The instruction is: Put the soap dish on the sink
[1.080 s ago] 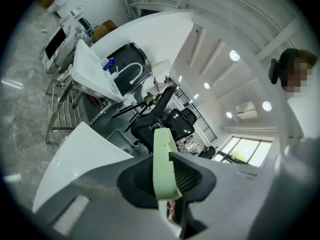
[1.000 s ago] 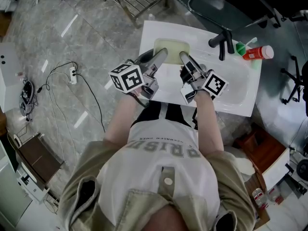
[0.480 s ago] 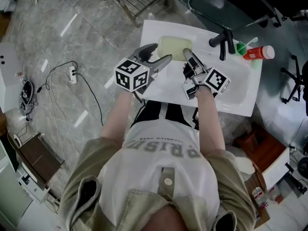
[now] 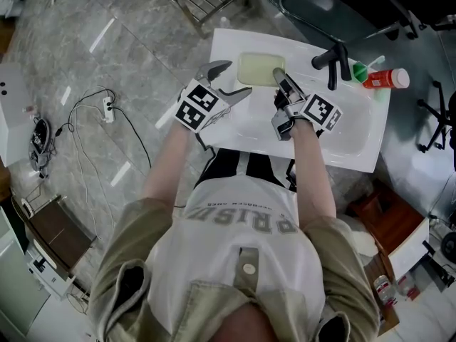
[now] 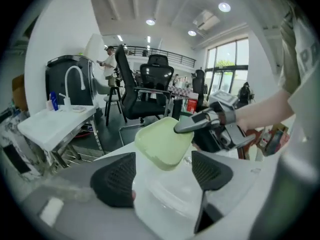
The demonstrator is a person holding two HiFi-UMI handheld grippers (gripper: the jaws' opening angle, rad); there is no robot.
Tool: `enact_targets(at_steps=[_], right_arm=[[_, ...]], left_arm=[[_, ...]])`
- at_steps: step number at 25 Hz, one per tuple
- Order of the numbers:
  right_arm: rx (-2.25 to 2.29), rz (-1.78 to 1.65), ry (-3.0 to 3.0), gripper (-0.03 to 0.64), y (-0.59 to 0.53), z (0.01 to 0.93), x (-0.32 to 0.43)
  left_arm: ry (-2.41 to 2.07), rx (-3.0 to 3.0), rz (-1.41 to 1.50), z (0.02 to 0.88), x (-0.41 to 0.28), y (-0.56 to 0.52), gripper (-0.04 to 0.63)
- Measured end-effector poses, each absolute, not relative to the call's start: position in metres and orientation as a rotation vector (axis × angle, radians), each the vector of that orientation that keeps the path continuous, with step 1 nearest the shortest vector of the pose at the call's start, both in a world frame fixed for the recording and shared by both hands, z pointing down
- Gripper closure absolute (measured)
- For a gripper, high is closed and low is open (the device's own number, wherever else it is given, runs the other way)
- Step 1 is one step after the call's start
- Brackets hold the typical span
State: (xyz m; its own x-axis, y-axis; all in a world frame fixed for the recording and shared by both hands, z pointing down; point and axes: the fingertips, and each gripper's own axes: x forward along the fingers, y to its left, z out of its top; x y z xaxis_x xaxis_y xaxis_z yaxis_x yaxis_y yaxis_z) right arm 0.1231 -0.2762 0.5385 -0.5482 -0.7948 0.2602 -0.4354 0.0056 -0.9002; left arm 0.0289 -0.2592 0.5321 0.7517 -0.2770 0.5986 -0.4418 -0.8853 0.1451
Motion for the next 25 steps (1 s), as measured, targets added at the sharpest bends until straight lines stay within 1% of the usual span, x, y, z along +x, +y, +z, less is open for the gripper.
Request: enact_targets(at_steps=[4, 7, 18, 25], right_arm=[[-1.298, -1.569, 1.991, 0.554, -0.279, 0.549, 0.122], [-1.304, -1.586, 1.991, 0.554, -0.280, 0.556, 0.122], [-1.371, -1.628, 2.010, 0.554, -0.285, 0.577, 0.126], [-1.435, -1.656, 2.026, 0.554, -0.292, 0.590, 0.128]], left_arm=[[-0.438, 2.707, 1.087, 0.554, 0.029, -0.253, 0.230], [-0.368, 2.694, 1.192, 0.569, 0.031, -0.249, 0.230], [-0.227, 2.671, 1.436, 0.599, 0.032, -0.256, 0.230], [-0.083, 2.607, 1.533, 0.612, 0.030, -0.260, 0.230]])
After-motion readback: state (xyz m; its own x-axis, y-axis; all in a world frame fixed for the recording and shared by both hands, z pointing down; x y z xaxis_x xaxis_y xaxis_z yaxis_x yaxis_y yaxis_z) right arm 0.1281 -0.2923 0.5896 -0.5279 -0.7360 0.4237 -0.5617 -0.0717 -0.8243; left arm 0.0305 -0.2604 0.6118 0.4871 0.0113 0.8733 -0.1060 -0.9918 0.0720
